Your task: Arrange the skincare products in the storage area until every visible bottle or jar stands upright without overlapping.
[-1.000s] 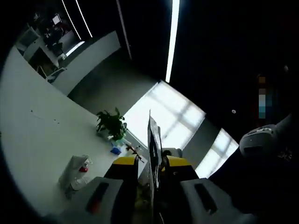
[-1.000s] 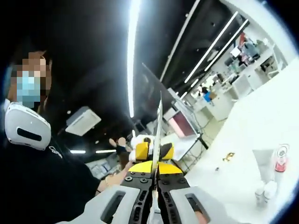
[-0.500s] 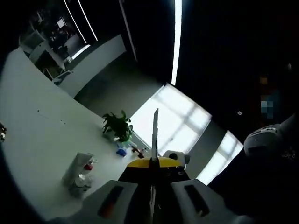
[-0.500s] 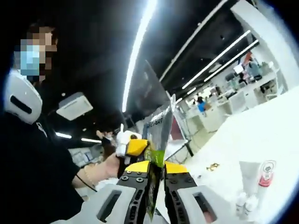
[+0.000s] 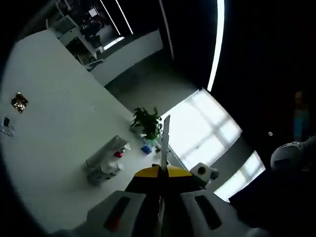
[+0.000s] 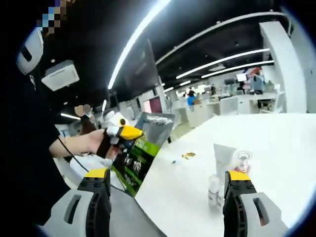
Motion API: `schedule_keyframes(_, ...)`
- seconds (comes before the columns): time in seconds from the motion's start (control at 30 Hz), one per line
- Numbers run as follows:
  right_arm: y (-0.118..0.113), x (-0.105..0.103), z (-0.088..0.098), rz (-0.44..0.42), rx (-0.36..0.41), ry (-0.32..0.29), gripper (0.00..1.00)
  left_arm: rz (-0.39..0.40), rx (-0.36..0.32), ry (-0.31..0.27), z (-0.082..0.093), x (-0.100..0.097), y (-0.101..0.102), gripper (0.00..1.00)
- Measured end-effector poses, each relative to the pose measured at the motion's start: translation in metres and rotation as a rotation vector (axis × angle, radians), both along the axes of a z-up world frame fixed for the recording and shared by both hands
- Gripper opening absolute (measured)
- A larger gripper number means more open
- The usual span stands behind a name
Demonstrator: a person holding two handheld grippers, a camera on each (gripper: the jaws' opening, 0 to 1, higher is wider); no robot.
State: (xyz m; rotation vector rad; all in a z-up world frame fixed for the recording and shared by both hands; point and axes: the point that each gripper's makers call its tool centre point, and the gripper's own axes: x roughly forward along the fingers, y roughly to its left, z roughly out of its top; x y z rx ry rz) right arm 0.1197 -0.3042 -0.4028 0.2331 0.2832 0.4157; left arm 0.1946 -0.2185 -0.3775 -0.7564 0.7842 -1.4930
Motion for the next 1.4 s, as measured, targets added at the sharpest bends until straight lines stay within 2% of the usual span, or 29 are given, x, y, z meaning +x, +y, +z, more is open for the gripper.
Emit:
schedule_keyframes(0.13,-0.012,-0.006,-0.015,-0.027,-0.032,0.047,0.99,-0.014,0.019,0.015,-0.01,-0.001,-0.004,0.01)
schedule_keyframes(0.3,-0.014,-0.012,-0.025,-0.044,-0.043,0.078,0.99,-0.013,0.029,0.041,-0.018,0.001,-0.009,0.01)
schedule_keyframes(0.43,-0.016,-0.015,-0.037,-0.067,-0.063,0.107,0.99,0.003,0.06,0.079,-0.032,0.009,-0.011,0.01)
schedule_keyframes(0.7,-0.012,-0.026,-0.062,-0.074,-0.094,0.162,0.99,0.039,0.139,0.155,-0.071,0.034,-0.018,0.01)
schedule_keyframes(0.73,-0.012,-0.027,-0.065,-0.077,-0.106,0.168,0.99,0.045,0.157,0.168,-0.078,0.038,-0.02,0.01)
schedule_keyframes(0.8,-0.015,-0.029,-0.07,-0.086,-0.128,0.183,0.99,0.042,0.189,0.157,-0.088,0.04,-0.023,0.01)
schedule_keyframes(0.83,-0.017,-0.031,-0.073,-0.094,-0.131,0.185,0.99,0.047,0.23,0.161,-0.099,0.042,-0.026,0.0)
schedule_keyframes(0.9,-0.021,-0.032,-0.075,-0.117,-0.115,0.188,0.99,0.045,0.28,0.144,-0.114,0.044,-0.031,0.0)
schedule_keyframes(0.97,-0.026,-0.033,-0.075,-0.125,-0.123,0.189,0.99,0.057,0.308,0.151,-0.126,0.05,-0.036,0.0)
schedule_keyframes(1.1,-0.029,-0.037,-0.078,-0.128,-0.113,0.19,0.96,0.119,0.305,0.219,-0.145,0.077,-0.042,0.0)
schedule_keyframes(1.3,-0.038,-0.038,-0.077,-0.175,-0.093,0.17,0.93,0.125,0.375,0.223,-0.173,0.09,-0.051,0.0)
schedule_keyframes(1.4,-0.035,-0.038,-0.077,-0.159,-0.097,0.167,0.95,0.122,0.4,0.227,-0.184,0.096,-0.055,0.0)
